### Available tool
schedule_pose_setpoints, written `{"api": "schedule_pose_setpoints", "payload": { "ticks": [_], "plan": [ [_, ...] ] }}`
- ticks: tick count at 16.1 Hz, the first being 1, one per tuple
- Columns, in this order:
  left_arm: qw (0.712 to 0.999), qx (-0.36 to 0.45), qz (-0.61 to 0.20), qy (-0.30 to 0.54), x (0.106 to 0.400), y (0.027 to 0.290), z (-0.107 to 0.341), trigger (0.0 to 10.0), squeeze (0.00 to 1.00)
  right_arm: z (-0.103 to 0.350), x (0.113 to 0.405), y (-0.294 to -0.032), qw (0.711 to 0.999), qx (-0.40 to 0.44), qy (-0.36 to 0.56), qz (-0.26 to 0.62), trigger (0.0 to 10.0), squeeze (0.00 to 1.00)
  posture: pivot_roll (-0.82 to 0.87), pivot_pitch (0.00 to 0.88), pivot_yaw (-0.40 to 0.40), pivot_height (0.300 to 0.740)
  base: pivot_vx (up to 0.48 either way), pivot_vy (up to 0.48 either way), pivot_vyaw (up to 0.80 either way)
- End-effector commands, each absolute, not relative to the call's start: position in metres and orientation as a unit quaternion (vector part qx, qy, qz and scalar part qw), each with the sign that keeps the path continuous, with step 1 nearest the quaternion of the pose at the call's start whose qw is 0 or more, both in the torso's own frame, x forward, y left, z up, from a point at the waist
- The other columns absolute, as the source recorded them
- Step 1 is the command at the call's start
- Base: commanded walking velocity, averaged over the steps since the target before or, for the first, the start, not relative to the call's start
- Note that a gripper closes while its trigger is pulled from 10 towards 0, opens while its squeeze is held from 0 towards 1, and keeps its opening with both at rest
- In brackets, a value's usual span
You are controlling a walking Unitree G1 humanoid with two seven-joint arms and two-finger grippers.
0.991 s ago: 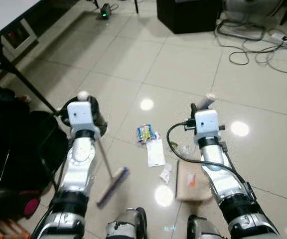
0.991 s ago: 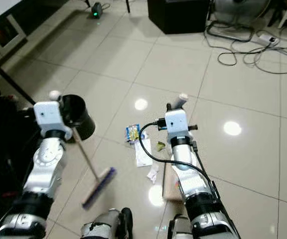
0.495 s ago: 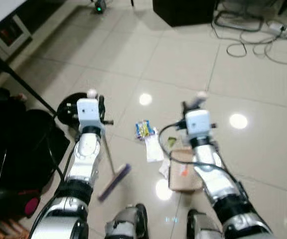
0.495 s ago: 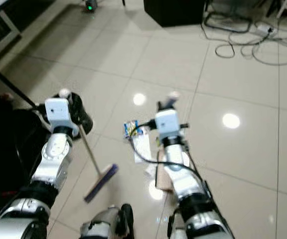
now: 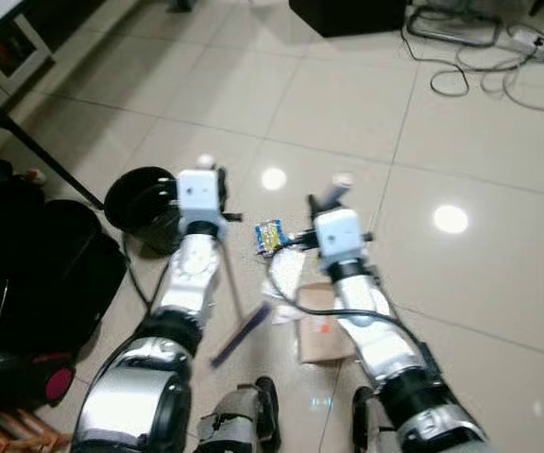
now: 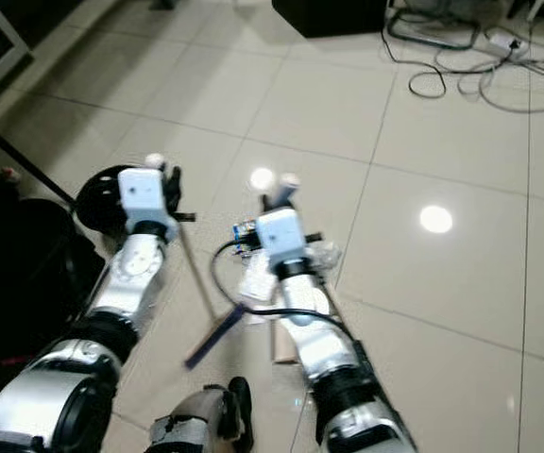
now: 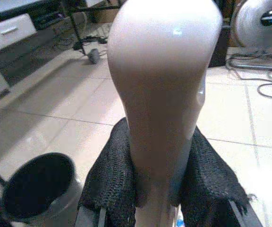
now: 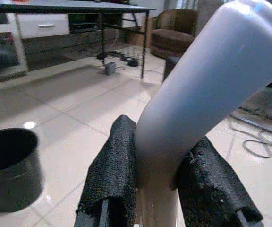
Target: Sweep floor
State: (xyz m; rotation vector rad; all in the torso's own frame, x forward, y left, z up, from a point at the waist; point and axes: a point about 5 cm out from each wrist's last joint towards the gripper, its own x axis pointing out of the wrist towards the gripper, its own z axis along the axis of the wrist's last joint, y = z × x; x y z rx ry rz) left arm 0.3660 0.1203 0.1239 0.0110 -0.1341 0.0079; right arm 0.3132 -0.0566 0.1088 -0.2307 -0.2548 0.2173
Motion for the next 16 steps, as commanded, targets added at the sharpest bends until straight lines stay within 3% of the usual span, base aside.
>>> {"api": "schedule_pose_setpoints", "payload": {
  "ticks": [1,6,8,12,13,16],
  "plan": [
    [0.998,0.008,0.013,-0.056,0.366,0.122,0.119,10.0,0.0,0.107,0.309,-0.049,0.979,-0.111,-0.118,0.121,10.0,0.0,0.1,0.3,0.168,0.74,0.0,0.0,0.0],
    [0.998,-0.047,0.022,-0.037,0.363,0.102,0.115,10.0,0.0,0.094,0.316,-0.07,0.989,-0.116,-0.068,0.06,10.0,0.0,0.14,0.315,0.166,0.74,0.0,0.0,0.0],
    [0.996,-0.08,-0.014,-0.04,0.361,0.092,0.116,10.0,0.0,0.096,0.32,-0.074,0.99,-0.111,-0.064,0.052,10.0,0.0,0.14,0.32,0.165,0.74,0.0,0.0,0.0],
    [0.972,-0.123,-0.184,-0.081,0.36,0.063,0.142,10.0,0.0,0.097,0.325,-0.078,0.991,-0.111,-0.055,0.045,10.0,0.0,0.15,0.325,0.163,0.74,0.0,0.0,0.0],
    [0.959,-0.11,-0.239,-0.108,0.359,0.064,0.157,10.0,0.0,0.096,0.326,-0.08,0.992,-0.111,-0.053,0.043,10.0,0.0,0.16,0.32,0.165,0.74,0.0,0.0,0.0],
    [0.95,-0.084,-0.264,-0.145,0.365,0.082,0.18,10.0,0.0,0.096,0.328,-0.081,0.992,-0.111,-0.049,0.04,10.0,0.0,0.16,0.33,0.162,0.74,0.0,0.0,0.0]
  ]
}}
